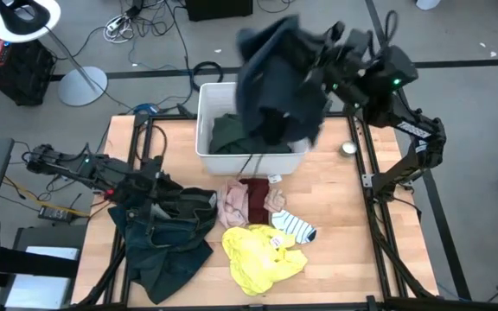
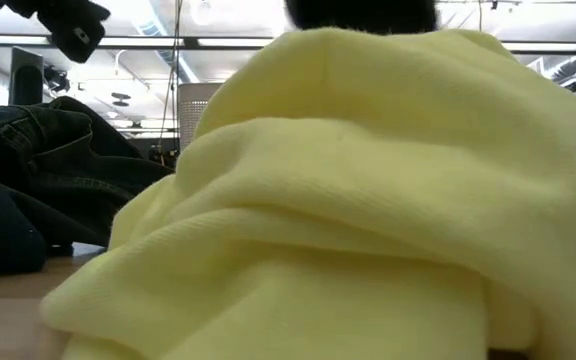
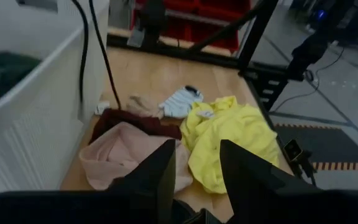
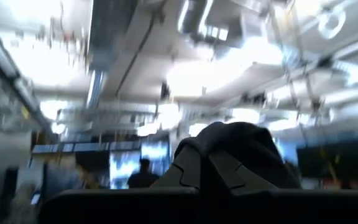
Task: Sort clothes
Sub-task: Put the dark blue shorts into the white bin
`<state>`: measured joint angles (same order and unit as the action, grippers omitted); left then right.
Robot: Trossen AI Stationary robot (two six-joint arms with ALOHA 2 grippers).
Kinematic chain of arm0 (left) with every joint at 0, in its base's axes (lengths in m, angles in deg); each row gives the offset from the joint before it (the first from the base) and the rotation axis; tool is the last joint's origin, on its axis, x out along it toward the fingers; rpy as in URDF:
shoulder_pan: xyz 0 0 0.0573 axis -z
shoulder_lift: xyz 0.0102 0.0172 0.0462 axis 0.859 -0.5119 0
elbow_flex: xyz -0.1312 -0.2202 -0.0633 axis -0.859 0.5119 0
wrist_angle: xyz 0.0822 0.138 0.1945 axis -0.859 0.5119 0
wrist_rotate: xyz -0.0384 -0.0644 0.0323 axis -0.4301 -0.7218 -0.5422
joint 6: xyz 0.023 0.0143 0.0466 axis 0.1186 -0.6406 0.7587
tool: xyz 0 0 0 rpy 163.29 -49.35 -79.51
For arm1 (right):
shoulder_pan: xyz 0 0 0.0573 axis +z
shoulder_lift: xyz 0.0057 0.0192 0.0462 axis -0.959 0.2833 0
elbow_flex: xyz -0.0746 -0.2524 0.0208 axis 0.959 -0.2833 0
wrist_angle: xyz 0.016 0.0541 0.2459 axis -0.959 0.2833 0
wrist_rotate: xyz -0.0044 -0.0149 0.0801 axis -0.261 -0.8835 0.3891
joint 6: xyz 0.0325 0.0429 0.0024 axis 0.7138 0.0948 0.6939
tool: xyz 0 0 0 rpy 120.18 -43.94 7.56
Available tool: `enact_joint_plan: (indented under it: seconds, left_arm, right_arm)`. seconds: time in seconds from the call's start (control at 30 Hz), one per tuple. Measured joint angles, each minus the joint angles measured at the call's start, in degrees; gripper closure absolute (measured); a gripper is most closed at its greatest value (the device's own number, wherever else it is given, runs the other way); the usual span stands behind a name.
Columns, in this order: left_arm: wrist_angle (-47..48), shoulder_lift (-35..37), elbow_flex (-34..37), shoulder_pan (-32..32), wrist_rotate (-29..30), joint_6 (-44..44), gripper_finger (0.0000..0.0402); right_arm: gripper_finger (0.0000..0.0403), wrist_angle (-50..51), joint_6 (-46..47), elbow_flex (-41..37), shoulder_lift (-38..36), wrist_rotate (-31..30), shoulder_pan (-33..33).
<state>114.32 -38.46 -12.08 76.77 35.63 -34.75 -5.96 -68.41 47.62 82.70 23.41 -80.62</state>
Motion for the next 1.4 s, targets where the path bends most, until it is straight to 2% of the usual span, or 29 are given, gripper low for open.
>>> enact_joint_plan:
  seconds: [0.2,0.53,0.83,1.03,1.2,1.27,1.4]
  left_arm:
    - [0.0,3.5,0.0,0.0,0.0,1.0,0.027]
    - [0.9,4.1,0.0,0.0,0.0,1.1,0.027]
    - [1.1,4.1,0.0,0.0,0.2,2.7,0.027]
    - [1.4,4.1,0.0,0.0,0.4,2.8,0.027]
    - [1.6,4.1,0.0,0.0,0.4,2.8,0.027]
    - [1.6,4.1,0.0,0.0,0.4,2.8,0.027]
    - [1.7,4.1,0.0,0.0,-0.5,2.8,0.027]
  right_arm:
    - [0.0403,-10.2,-0.2,0.0,0.0,2.8,-5.3]
    - [0.0403,-25.3,3.4,0.0,0.7,8.9,-14.1]
    - [0.0403,-26.7,11.7,0.0,3.8,13.6,-18.4]
    - [0.0403,-26.2,19.6,0.0,9.9,17.8,-18.5]
    - [0.0403,-25.9,27.6,-0.1,15.0,18.6,-18.1]
    - [0.0403,-25.4,30.2,-0.1,16.1,21.4,-18.1]
    - [0.0403,-16.3,32.9,-0.1,16.0,26.7,-18.1]
